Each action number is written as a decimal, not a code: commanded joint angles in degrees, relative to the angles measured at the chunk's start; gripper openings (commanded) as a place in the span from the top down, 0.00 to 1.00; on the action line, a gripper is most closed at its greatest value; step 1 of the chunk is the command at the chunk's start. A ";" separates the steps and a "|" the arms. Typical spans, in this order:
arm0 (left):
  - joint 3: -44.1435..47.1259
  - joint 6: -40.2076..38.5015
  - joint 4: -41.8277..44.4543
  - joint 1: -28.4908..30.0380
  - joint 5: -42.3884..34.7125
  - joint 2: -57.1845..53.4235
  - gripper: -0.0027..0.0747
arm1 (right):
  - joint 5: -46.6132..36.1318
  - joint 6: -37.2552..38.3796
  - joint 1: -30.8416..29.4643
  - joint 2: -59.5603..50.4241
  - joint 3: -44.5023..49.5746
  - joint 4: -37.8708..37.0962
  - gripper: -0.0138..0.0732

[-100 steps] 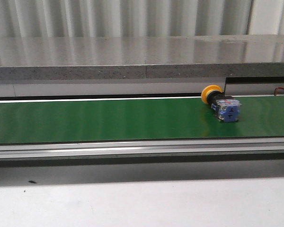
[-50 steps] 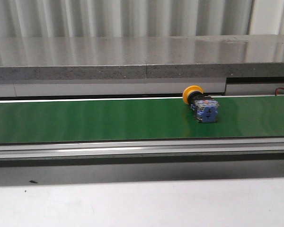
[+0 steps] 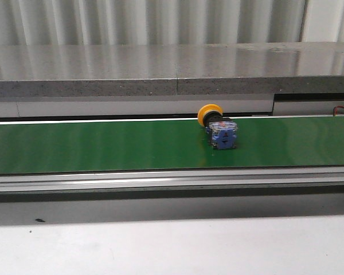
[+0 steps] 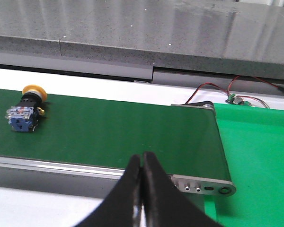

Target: Move button from right to left

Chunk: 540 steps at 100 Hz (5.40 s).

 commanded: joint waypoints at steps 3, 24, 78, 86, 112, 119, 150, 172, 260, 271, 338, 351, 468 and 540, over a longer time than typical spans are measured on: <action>-4.49 0.42 -6.95 0.20 -2.93 3.30 0.18 | -4.78 -0.50 0.08 0.43 -1.35 -0.31 0.92; -10.13 6.92 -33.81 0.20 -2.16 11.83 0.19 | -4.78 -0.50 0.08 0.43 -1.35 -0.31 0.92; -29.08 9.38 -50.00 -1.67 10.14 40.22 0.19 | -4.66 -0.50 0.08 0.43 -1.35 -0.31 0.92; -32.46 4.38 -44.74 -4.72 9.59 43.88 0.19 | -4.66 -0.50 0.08 0.43 -1.35 -0.31 0.92; -45.05 -15.44 -21.05 -17.19 10.57 53.69 0.19 | -4.66 -0.50 0.08 0.43 -1.35 -0.31 0.92; -47.93 -20.41 -14.96 -19.78 11.99 56.24 0.19 | -4.66 -0.50 0.08 0.43 -1.35 -0.31 0.92; -55.44 -30.41 -6.66 -21.89 16.91 65.90 0.19 | -4.66 -0.50 0.08 0.43 -1.35 -0.31 0.92; -57.46 -33.18 -5.30 -21.76 17.58 70.73 0.23 | -4.66 -0.50 0.08 0.43 -1.35 -0.31 0.92; -60.77 -21.93 5.43 -5.08 29.41 62.65 0.97 | -4.66 -0.50 0.08 0.43 -1.35 -0.31 0.92; -60.77 -14.47 5.58 0.25 30.37 62.65 0.97 | -4.66 -0.50 0.08 0.43 -1.35 -0.31 0.92; -57.24 10.85 5.58 29.40 31.35 67.30 0.97 | -4.66 -0.50 0.08 0.43 -1.35 -0.31 0.92; -56.66 11.27 5.58 31.09 31.07 71.61 0.97 | -4.66 -0.50 0.08 0.43 -1.35 -0.31 0.92; -61.20 2.57 0.61 26.24 20.11 63.12 0.78 | -4.66 -0.50 0.08 0.43 -1.35 -0.31 0.92; -31.74 -4.49 -4.70 4.16 -1.26 32.02 0.99 | -4.66 -0.50 0.08 0.43 -1.35 -0.31 0.92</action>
